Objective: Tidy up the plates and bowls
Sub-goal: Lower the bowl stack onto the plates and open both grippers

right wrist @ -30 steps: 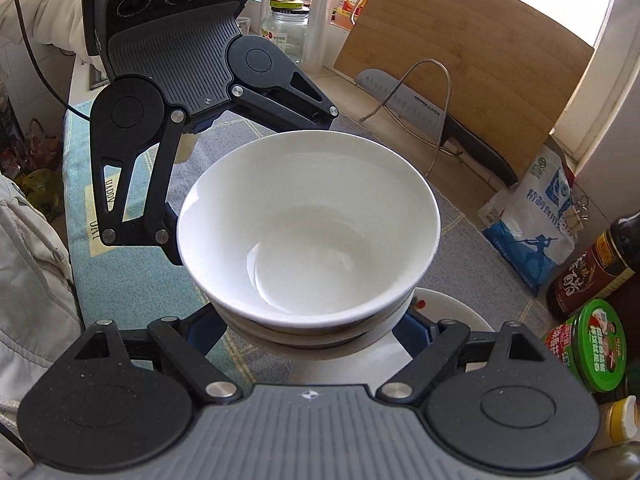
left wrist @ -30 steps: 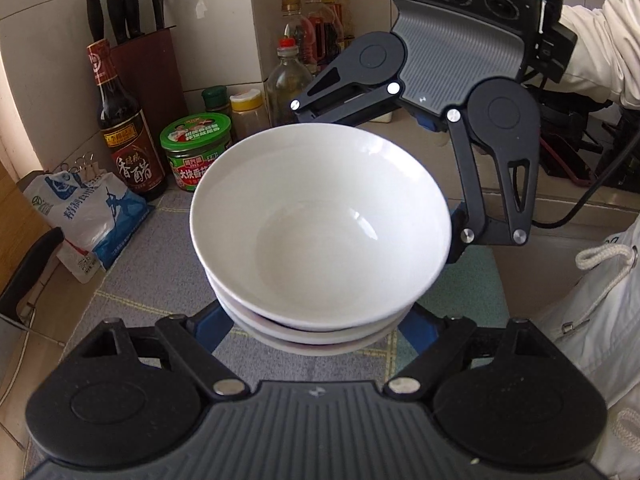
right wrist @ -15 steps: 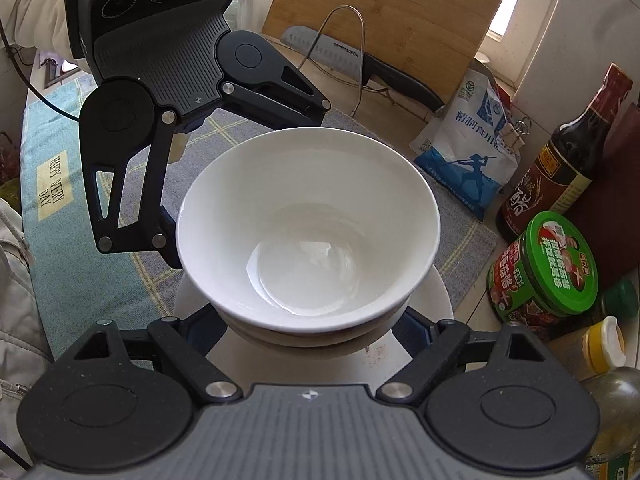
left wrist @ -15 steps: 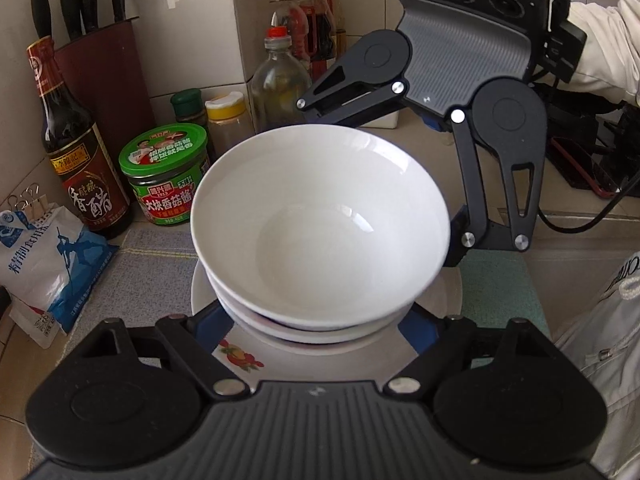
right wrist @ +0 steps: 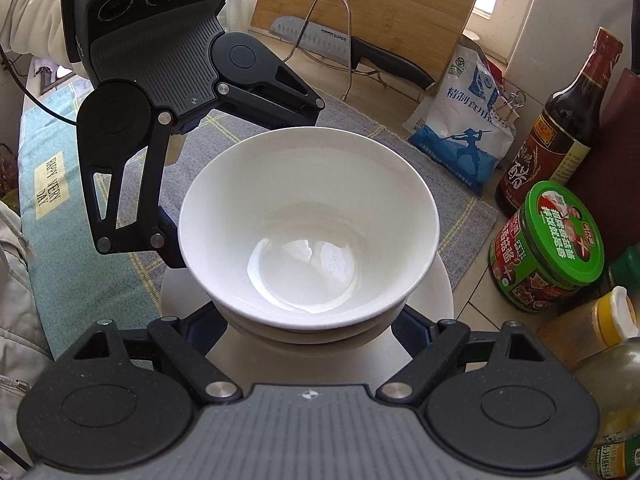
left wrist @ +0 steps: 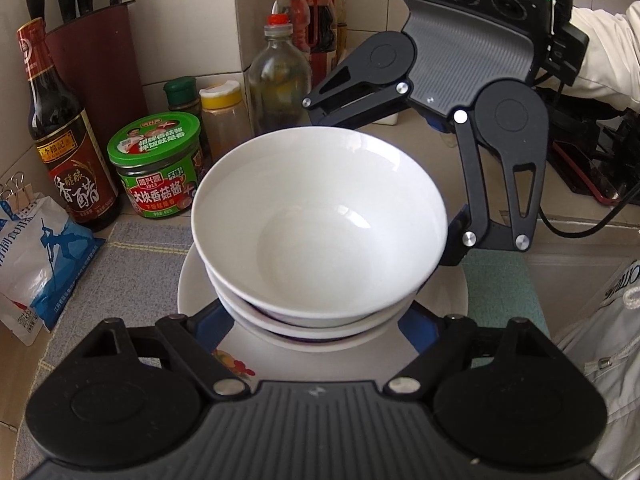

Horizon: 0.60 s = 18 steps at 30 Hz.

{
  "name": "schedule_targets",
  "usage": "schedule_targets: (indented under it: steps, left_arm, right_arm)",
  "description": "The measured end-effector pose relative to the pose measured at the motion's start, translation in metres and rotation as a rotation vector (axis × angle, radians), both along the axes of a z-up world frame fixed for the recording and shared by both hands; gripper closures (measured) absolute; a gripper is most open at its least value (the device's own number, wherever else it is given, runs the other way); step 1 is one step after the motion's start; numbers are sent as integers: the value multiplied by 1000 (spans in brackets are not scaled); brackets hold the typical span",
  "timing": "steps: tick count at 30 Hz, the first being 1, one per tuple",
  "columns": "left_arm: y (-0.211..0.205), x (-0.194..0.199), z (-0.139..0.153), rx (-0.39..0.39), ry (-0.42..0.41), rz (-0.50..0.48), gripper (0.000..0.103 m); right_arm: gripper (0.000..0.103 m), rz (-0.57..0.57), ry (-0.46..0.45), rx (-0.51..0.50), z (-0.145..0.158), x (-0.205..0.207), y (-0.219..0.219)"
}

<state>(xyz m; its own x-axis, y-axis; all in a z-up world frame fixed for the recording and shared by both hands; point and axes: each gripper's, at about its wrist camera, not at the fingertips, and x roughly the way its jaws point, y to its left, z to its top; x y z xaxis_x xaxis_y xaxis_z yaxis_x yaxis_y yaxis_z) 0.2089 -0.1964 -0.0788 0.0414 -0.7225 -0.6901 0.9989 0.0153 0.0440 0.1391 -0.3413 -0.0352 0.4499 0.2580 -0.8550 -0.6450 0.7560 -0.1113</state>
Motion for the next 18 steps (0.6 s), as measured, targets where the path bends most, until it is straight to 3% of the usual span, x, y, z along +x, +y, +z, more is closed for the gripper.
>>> schedule_targets:
  steps: [5,10,14,16,18]
  left_arm:
    - [8,-7,3,-27,-52,29,10]
    - [36,-18,15,-99,-83,121,7]
    - [72,-36,35,-256,-138,261,1]
    - [95,-51,48,-397,-158,349,1]
    - [109,-61,55,-472,-143,403,1]
  right_arm:
    - [6,-24,-4,37,3,-1,-3]
    - [1,-61,-50,8,12,-14,2]
    - [0,-175,-110,23,33,-33,11]
    - [0,-249,-163,29,45,-47,20]
    - [0,-344,-212,49,55,-62,31]
